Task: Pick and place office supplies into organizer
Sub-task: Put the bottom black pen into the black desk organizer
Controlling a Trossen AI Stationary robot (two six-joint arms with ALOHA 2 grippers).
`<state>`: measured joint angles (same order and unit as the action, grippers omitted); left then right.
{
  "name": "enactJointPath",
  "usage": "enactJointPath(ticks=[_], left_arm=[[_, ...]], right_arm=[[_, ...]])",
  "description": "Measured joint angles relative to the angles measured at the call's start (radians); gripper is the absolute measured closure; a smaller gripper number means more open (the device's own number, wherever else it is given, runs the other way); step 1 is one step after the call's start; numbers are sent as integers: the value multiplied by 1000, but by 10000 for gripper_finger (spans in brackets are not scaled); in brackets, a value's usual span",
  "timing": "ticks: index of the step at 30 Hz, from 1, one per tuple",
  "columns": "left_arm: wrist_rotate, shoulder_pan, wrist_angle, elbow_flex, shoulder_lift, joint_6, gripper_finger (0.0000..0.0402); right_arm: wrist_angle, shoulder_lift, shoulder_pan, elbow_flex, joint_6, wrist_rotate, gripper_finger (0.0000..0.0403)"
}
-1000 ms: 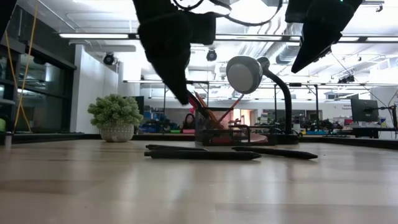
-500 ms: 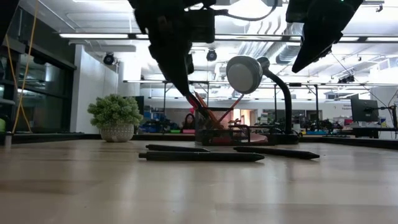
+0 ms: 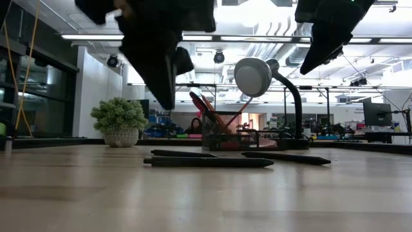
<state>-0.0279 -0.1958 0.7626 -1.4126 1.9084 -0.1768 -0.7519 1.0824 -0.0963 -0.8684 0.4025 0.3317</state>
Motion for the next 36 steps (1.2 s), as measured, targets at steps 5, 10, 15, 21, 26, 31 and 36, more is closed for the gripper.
enactJointPath(ticks=[5,10,15,21,26,31,36], left_arm=[[-58,-17,-18,-2,17,-59,398],[-20,-13,6,2,51,-84,398],[20,-15,-24,2,72,-128,398],[-1,-13,-24,0,79,-186,398],[-39,-14,-16,0,79,-221,398],[-44,-14,-9,0,79,-221,390],[-44,-14,-3,0,79,-224,334]], right_arm=[[15,0,0,0,-14,-10,336],[16,0,0,0,-29,-12,336],[17,0,0,0,-50,-16,336],[15,0,0,0,-102,-27,336],[25,0,0,0,-162,-57,336],[52,0,-5,0,-223,-130,336],[93,0,-19,0,-292,-175,336]])
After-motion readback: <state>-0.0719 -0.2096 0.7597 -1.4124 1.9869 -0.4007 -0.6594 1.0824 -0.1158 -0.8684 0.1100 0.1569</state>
